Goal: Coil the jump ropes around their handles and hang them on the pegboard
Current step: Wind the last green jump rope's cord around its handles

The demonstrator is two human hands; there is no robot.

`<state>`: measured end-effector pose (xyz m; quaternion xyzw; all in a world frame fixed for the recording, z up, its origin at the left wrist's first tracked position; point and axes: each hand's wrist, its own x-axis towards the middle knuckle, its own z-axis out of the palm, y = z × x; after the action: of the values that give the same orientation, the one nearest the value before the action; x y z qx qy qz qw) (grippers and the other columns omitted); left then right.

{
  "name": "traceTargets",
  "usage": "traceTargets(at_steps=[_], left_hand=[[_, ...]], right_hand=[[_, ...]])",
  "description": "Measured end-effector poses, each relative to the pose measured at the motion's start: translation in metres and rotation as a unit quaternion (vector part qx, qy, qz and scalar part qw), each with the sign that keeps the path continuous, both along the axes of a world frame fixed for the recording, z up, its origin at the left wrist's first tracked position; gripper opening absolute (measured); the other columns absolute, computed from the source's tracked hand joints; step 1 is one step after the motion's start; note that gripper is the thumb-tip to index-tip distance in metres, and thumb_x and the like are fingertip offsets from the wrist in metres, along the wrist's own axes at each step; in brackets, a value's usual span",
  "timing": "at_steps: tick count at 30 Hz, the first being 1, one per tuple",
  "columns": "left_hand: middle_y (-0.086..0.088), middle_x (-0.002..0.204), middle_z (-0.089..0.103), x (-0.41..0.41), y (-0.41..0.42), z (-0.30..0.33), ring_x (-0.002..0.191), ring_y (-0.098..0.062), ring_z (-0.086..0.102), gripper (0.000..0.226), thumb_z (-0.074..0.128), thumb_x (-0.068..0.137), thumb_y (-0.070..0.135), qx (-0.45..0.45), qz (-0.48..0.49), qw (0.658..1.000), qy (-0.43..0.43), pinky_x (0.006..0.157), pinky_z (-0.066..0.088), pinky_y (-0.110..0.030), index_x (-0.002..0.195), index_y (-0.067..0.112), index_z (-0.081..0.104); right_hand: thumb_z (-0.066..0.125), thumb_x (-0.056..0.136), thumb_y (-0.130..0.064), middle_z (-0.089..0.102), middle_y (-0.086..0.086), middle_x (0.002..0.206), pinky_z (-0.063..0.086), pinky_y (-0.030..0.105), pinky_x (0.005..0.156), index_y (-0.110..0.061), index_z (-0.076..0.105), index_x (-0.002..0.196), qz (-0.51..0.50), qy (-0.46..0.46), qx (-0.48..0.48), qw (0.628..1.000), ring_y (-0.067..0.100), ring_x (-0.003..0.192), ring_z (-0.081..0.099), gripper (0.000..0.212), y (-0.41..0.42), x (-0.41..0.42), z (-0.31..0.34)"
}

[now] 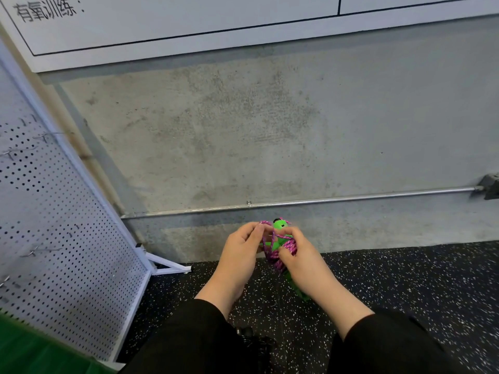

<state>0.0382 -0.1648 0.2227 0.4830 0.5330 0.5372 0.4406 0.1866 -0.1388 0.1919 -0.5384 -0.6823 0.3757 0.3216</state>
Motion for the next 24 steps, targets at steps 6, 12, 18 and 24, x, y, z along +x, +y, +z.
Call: traceTargets(at_steps=[6,12,18,24], left_hand=[[-0.008,0.099,0.077,0.002,0.0022,-0.0038,0.09,-0.024,0.071,0.03,0.047,0.107,0.012,-0.021,-0.028,0.998,-0.049,0.091,0.055,-0.044,0.104,0.02,0.076],[-0.003,0.073,0.067,0.0035,0.0041,-0.0077,0.067,-0.014,0.06,0.015,0.058,0.102,0.008,-0.005,-0.029,0.998,0.048,0.07,0.052,-0.029,0.104,0.012,0.071],[0.001,0.076,0.072,0.0044,0.0026,-0.0047,0.061,-0.01,0.055,0.017,0.06,0.099,0.006,0.001,-0.035,0.996,0.087,0.062,0.048,-0.023,0.101,0.016,0.074],[0.009,0.077,0.072,0.0041,0.0028,-0.0049,0.062,-0.004,0.055,0.02,0.059,0.101,0.011,-0.01,-0.026,0.988,0.155,0.066,0.05,-0.022,0.102,0.024,0.072]], right_hand=[[0.054,0.099,-0.023,0.064,0.002,0.113,0.043,0.028,0.065,-0.043,0.05,0.117,0.007,0.0,-0.017,1.0,0.014,0.085,0.063,0.028,0.0025,-0.0016,-0.0053],[0.051,0.1,-0.026,0.064,0.003,0.104,0.047,0.035,0.071,-0.038,0.047,0.106,0.001,-0.023,-0.022,1.0,0.017,0.086,0.062,0.014,0.0002,-0.0044,-0.0073],[0.048,0.105,-0.035,0.066,0.0,0.093,0.04,0.032,0.06,-0.033,0.046,0.101,-0.029,-0.02,0.006,0.999,0.015,0.08,0.061,0.005,-0.0011,-0.0024,-0.0031],[0.044,0.105,-0.038,0.067,0.0,0.091,0.039,0.031,0.058,-0.032,0.048,0.105,-0.041,-0.019,0.022,0.999,0.016,0.079,0.061,0.007,-0.0022,-0.0035,-0.0023]])
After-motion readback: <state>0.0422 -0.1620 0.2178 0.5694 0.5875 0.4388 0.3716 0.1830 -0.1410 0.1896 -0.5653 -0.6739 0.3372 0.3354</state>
